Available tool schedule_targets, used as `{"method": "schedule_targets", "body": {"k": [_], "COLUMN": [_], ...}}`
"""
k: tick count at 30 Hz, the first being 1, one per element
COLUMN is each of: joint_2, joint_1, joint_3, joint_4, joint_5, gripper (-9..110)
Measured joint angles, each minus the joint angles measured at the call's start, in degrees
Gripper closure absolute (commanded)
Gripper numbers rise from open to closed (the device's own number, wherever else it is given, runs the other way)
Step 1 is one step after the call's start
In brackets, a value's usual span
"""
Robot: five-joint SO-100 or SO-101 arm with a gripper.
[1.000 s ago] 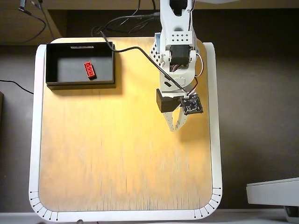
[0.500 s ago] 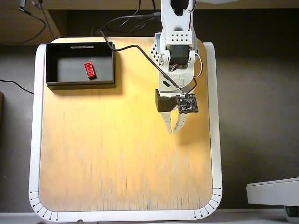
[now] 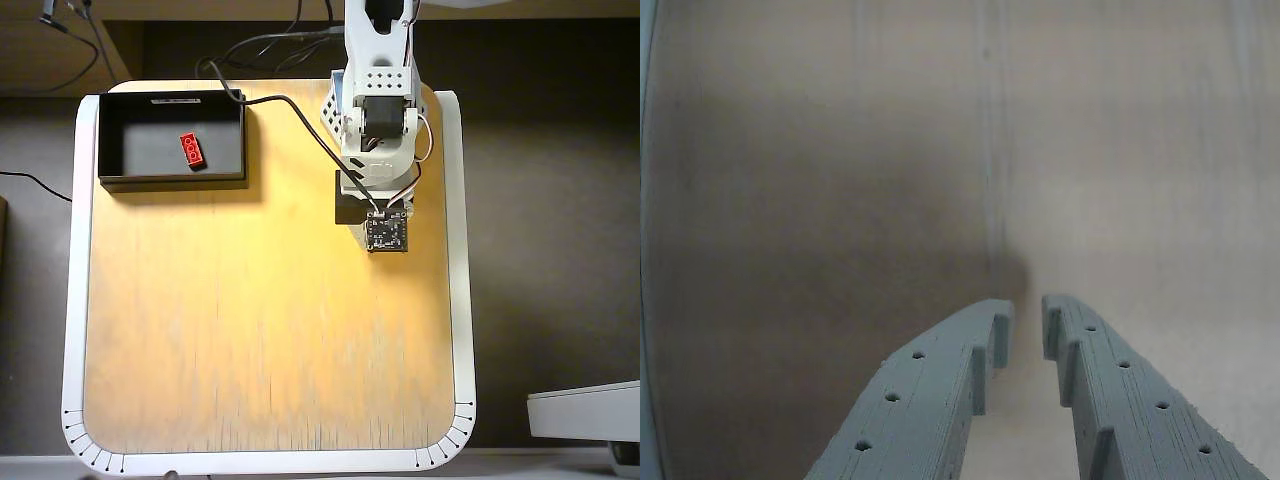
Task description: Grasp a lego block and put it in the bin.
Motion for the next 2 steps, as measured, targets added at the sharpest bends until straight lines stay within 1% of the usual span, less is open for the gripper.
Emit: {"method": "schedule_targets", "body": {"k": [2], "joint_2": [0.00], "joint_1": [0.00], "joint_3": [0.00], "joint_4": [0.53], "joint_5": [-1.41], "gripper": [101]}}
